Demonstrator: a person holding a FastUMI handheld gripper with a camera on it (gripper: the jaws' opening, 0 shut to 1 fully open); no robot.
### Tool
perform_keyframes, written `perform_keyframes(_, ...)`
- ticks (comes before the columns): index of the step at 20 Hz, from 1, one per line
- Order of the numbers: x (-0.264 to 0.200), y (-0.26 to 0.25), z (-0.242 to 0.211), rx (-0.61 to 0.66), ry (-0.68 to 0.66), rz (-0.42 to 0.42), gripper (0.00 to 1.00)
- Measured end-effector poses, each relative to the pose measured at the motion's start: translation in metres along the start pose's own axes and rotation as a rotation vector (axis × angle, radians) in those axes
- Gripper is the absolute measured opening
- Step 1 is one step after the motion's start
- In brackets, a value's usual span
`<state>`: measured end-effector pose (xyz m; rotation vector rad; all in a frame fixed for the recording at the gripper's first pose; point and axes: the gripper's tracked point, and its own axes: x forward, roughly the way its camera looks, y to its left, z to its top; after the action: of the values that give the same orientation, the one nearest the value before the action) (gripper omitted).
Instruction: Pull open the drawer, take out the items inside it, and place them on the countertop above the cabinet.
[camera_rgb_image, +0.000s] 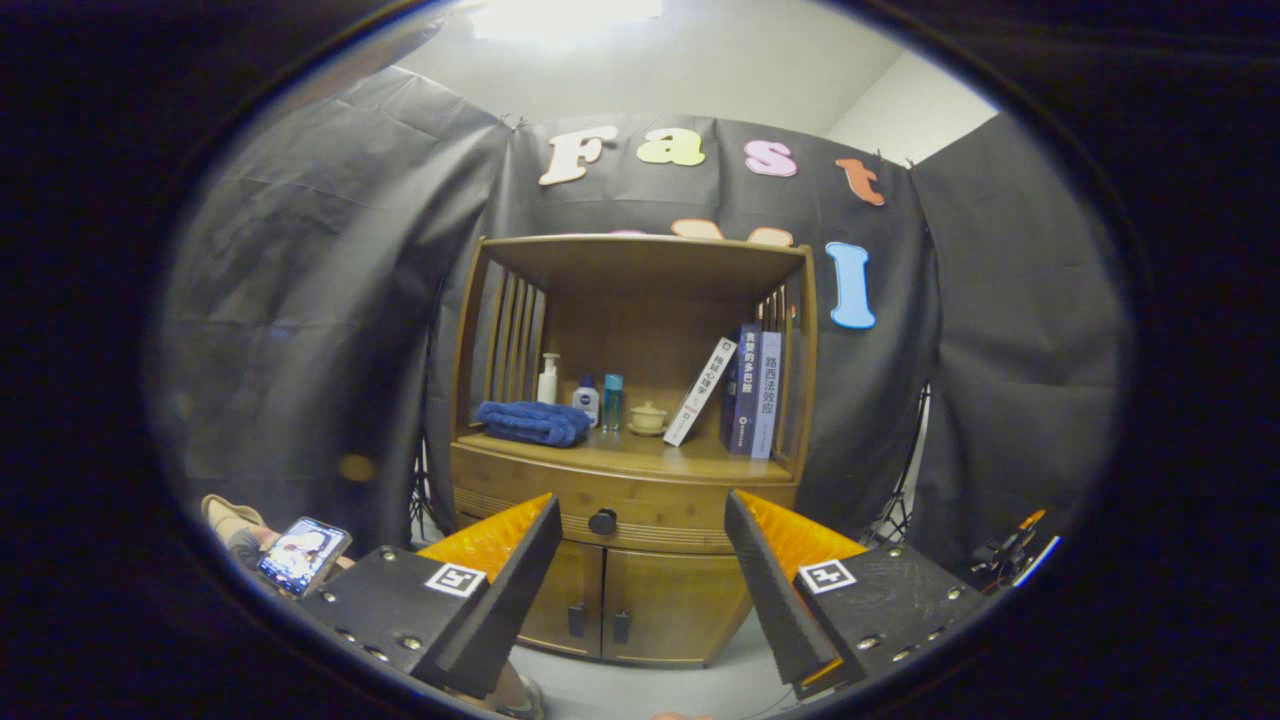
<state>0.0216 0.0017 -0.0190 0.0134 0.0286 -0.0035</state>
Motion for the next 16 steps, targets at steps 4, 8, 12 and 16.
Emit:
perform_keyframes(4, 0.023, 0.013, -0.007, 0.006, 0.005, 0.038, 0.98)
perform_keyframes(8, 0.055, 0.031, -0.006, -0.026, -0.009, 0.085, 0.98)
perform_keyframes(12, 0.091, 0.051, -0.002, -0.041, -0.036, 0.117, 0.98)
perform_keyframes(16, 0.135, 0.062, -0.004, -0.071, -0.047, 0.120, 0.98)
